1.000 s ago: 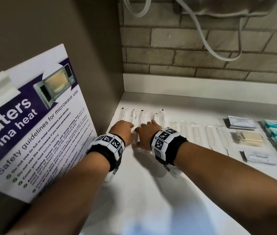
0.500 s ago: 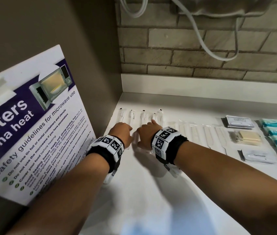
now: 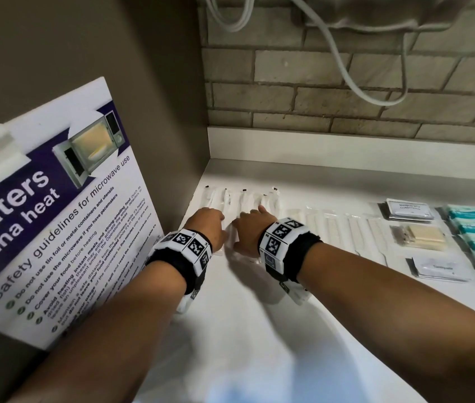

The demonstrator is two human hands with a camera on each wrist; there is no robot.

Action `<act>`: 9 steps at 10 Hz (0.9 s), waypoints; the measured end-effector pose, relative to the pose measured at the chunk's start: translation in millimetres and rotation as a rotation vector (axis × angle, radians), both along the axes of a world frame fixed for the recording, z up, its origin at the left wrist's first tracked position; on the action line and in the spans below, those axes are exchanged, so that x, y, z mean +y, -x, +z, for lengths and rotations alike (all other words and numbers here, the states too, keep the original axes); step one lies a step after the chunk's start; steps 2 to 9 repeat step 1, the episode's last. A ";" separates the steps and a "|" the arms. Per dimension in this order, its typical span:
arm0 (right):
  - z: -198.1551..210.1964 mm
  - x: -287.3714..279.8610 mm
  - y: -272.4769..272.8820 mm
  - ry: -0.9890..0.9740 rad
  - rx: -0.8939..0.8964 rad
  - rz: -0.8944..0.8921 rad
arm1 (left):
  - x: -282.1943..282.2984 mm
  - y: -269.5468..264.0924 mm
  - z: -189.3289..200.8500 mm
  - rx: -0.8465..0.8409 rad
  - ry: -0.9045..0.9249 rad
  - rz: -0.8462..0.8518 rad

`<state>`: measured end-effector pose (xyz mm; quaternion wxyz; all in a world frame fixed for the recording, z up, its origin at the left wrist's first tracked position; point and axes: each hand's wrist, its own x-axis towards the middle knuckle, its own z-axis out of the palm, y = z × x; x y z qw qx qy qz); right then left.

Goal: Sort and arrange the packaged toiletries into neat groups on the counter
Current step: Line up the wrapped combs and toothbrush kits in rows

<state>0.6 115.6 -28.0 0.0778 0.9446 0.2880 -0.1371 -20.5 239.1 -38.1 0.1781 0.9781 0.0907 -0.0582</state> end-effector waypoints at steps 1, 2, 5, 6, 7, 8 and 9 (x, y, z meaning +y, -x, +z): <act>2.6 0.6 -1.0 -0.022 -0.015 0.002 | -1.0 -1.2 6.6 -0.052 -0.023 -0.007; 2.6 0.6 -1.0 -0.022 -0.015 0.002 | -1.0 -1.2 6.6 -0.052 -0.023 -0.007; 2.6 0.6 -1.0 -0.022 -0.015 0.002 | -1.0 -1.2 6.6 -0.052 -0.023 -0.007; 2.6 0.6 -1.0 -0.022 -0.015 0.002 | -1.0 -1.2 6.6 -0.052 -0.023 -0.007; 2.6 0.6 -1.0 -0.022 -0.015 0.002 | -1.0 -1.2 6.6 -0.052 -0.023 -0.007; 2.6 0.6 -1.0 -0.022 -0.015 0.002 | -1.0 -1.2 6.6 -0.052 -0.023 -0.007; 2.6 0.6 -1.0 -0.022 -0.015 0.002 | -1.0 -1.2 6.6 -0.052 -0.023 -0.007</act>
